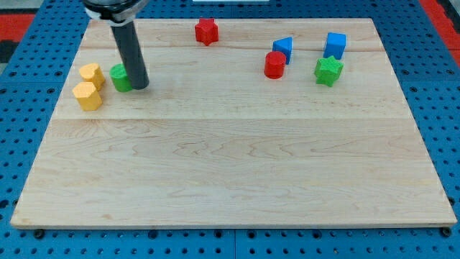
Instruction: Point at the green star
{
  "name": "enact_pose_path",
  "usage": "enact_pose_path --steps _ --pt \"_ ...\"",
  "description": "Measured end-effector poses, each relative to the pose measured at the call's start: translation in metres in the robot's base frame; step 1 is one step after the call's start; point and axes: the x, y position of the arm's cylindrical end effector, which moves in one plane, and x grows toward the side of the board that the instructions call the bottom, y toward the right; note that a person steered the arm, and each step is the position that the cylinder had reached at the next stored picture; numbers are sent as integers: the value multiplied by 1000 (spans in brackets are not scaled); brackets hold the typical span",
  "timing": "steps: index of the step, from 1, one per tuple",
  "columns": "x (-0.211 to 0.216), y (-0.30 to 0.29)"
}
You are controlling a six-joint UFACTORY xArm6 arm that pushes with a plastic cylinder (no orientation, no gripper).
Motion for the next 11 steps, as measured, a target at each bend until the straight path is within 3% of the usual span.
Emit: enact_pose_path --steps 1,4,8,9,10,11 --pt "0 -11" --pt "-10 29" --pt "39 366" --pt "12 437" --pt "-27 442" --pt "-35 419"
